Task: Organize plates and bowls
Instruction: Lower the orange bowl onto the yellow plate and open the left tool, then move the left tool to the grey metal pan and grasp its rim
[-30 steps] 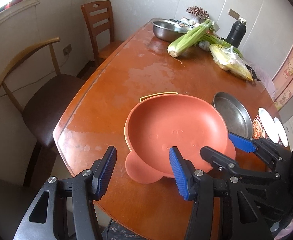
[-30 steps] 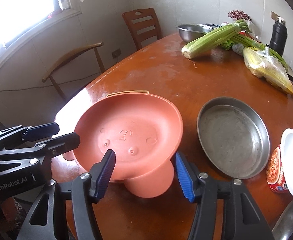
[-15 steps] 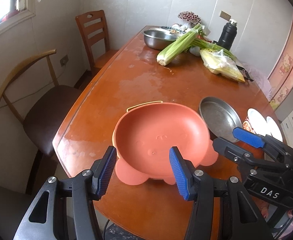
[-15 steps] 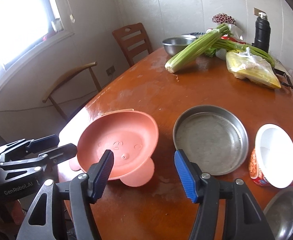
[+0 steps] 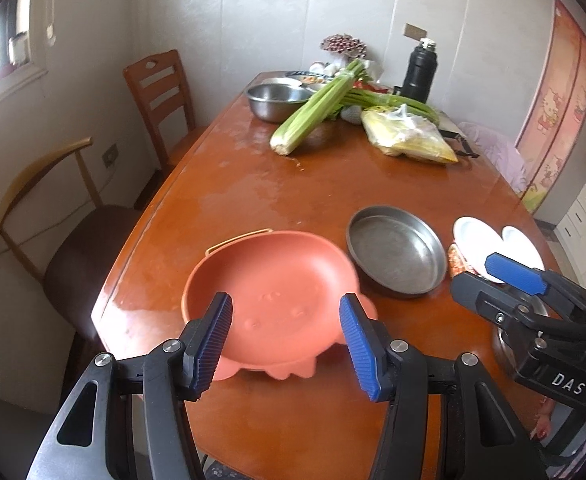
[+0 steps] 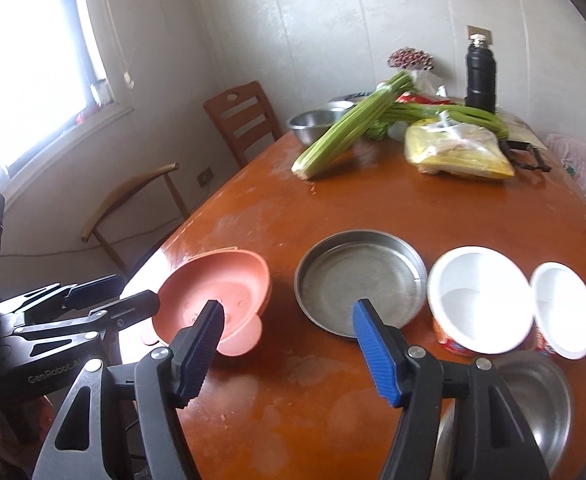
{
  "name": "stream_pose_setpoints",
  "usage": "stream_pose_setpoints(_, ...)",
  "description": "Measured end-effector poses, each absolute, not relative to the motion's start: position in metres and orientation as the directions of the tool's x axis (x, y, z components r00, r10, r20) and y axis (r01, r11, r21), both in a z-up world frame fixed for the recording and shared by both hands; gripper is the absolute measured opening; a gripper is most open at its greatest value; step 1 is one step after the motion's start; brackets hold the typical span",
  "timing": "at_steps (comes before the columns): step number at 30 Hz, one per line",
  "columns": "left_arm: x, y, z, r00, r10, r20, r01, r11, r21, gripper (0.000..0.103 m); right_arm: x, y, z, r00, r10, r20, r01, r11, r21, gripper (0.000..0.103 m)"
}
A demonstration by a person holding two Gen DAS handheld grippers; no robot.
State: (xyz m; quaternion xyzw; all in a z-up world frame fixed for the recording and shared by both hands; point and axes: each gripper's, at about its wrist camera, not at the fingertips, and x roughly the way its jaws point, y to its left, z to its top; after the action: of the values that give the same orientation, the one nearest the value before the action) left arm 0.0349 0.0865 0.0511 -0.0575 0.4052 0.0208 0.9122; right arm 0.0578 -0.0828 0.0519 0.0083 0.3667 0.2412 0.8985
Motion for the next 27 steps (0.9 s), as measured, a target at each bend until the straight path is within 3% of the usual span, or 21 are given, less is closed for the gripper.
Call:
stream_pose_setpoints(14, 0.060, 0.046, 0.071, 0.670, -0.041, -0.741, 0.006, 0.999, -0.050, 0.058, 0.046, -0.132, 0.063, 0.645, 0.433, -0.630, -0.353, 0.900, 0.256, 0.067)
stream_pose_setpoints(27, 0.125, 0.025, 0.045, 0.568, -0.107, -0.816, 0.086, 0.994, -0.070, 0.058, 0.066, -0.135, 0.026, 0.568, 0.418, -0.708, -0.265, 0.908, 0.324, 0.067)
